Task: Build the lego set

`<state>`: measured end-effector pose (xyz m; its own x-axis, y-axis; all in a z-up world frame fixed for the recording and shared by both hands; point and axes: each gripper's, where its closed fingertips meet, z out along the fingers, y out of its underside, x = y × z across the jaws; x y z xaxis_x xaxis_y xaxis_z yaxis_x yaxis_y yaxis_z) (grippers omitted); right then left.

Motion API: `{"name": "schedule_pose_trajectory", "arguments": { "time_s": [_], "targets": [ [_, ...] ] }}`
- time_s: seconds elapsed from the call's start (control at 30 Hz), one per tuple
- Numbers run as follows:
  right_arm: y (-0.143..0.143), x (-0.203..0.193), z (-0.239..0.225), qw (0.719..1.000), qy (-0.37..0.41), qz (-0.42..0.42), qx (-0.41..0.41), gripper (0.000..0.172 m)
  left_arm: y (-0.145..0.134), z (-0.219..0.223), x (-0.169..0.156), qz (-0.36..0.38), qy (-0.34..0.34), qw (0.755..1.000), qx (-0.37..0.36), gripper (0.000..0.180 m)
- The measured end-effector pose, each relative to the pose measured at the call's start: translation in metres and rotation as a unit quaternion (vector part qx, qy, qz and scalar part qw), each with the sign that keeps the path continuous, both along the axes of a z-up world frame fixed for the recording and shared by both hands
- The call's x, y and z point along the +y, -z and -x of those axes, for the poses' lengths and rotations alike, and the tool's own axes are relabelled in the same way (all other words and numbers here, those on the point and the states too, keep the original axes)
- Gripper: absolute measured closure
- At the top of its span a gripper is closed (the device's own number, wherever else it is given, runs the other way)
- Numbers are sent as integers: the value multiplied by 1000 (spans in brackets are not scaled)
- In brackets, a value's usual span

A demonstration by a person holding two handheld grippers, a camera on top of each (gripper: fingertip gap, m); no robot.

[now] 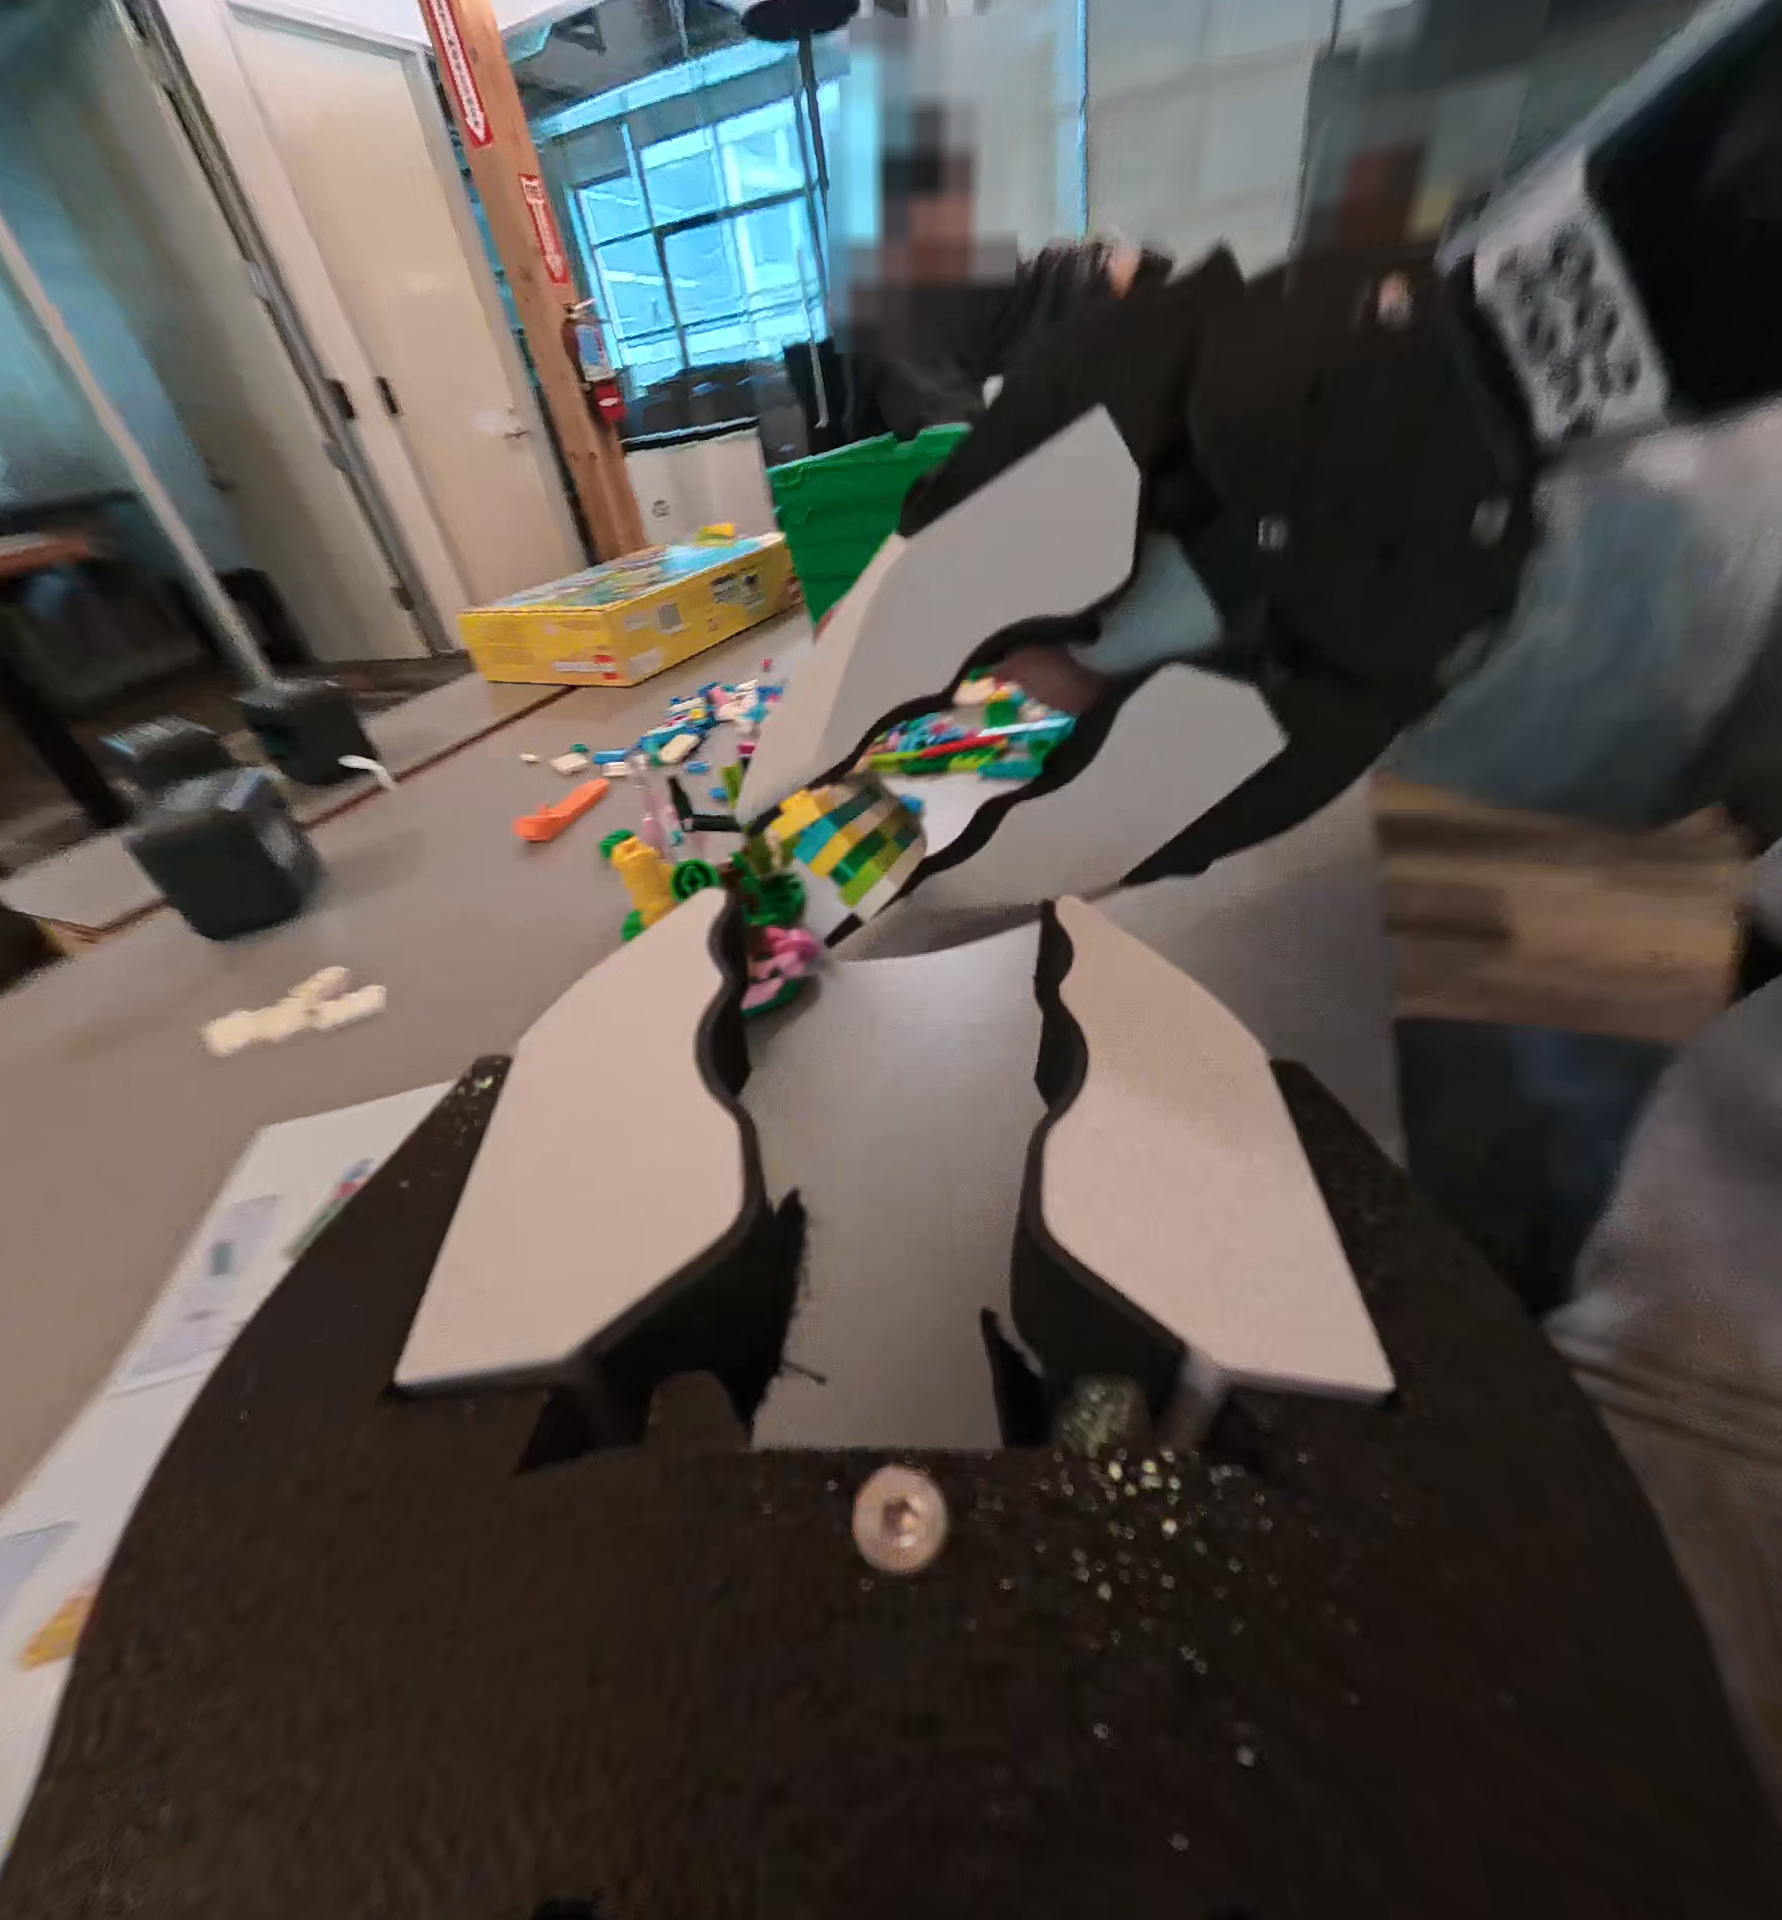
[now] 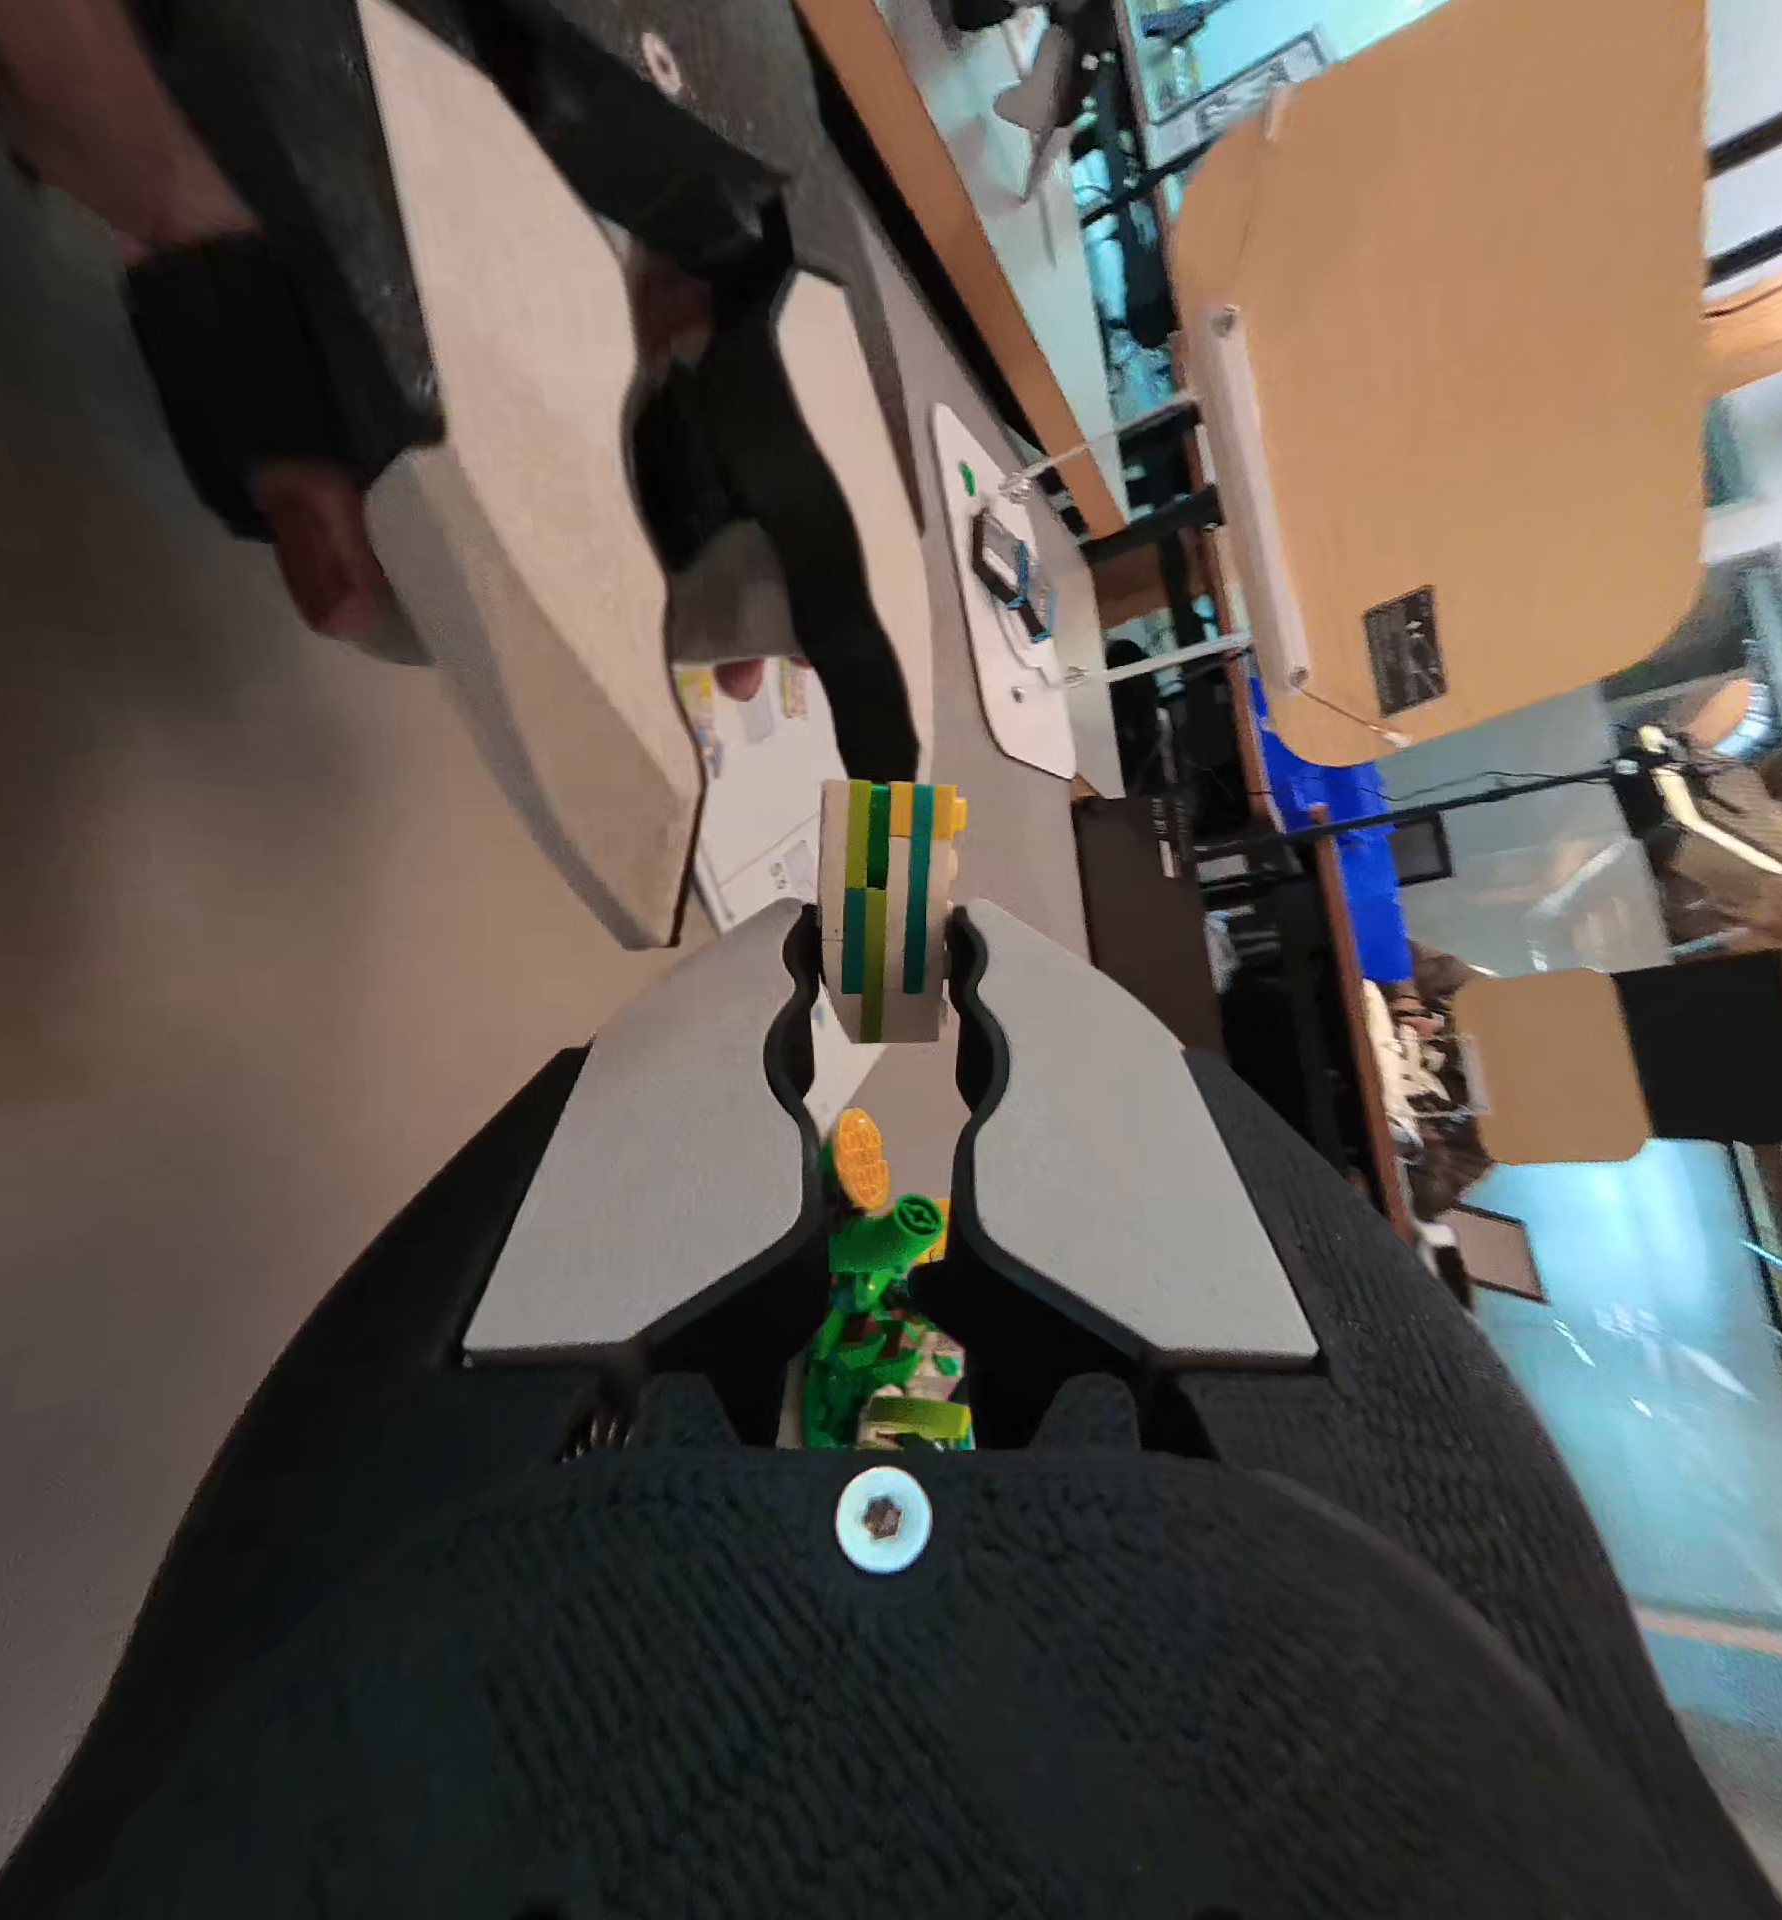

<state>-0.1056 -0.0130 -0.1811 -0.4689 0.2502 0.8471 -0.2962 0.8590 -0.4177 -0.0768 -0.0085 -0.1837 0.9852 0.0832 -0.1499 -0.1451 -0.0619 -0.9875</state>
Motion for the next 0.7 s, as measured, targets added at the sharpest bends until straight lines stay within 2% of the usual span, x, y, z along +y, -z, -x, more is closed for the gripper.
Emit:
{"name": "schedule_pose_trajectory", "arguments": {
  "time_s": [0.13, 0.33, 0.5, 0.7],
  "targets": [
    [2, 6, -8, 998, -26, 0, -54, 150, -2, 0, 2, 3, -35, 995, 94, 121],
    [8, 11, -23, 990, -62, -21, -128, 150, -9, -11, 2, 1, -52, 969, 243, 130],
    [13, 12, -31, 983, -71, -44, -163, 150, 0, -22, 11, 24, -34, 960, 276, 137],
    [18, 10, -37, 979, -80, -55, -177, 150, 0, -22, 9, 19, -33, 962, 269, 153]
  ]
}}
